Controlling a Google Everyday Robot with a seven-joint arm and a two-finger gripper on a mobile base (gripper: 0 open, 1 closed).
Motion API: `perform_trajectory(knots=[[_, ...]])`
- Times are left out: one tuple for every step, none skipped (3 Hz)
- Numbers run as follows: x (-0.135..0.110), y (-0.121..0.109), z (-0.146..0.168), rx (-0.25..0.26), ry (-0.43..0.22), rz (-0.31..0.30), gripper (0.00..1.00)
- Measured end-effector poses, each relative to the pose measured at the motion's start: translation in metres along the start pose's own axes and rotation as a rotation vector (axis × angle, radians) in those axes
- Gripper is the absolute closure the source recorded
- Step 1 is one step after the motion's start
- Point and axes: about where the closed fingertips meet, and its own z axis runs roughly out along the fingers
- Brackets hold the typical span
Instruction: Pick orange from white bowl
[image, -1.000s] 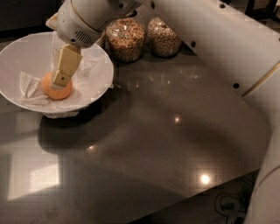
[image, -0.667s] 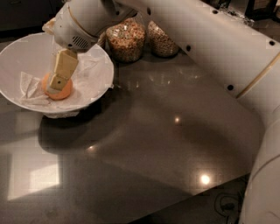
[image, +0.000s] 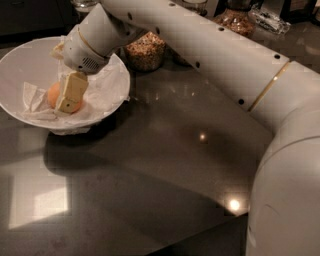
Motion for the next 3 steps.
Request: perform_trajectory(knots=[[0.021,-0.008,0.007,-0.007,0.044,0.009,0.17],[0.024,-0.017,0.014,-0.014,0.054,-0.004,0.17],[0.026,-0.023,0.024,-0.026,0.068,-0.009,0.17]])
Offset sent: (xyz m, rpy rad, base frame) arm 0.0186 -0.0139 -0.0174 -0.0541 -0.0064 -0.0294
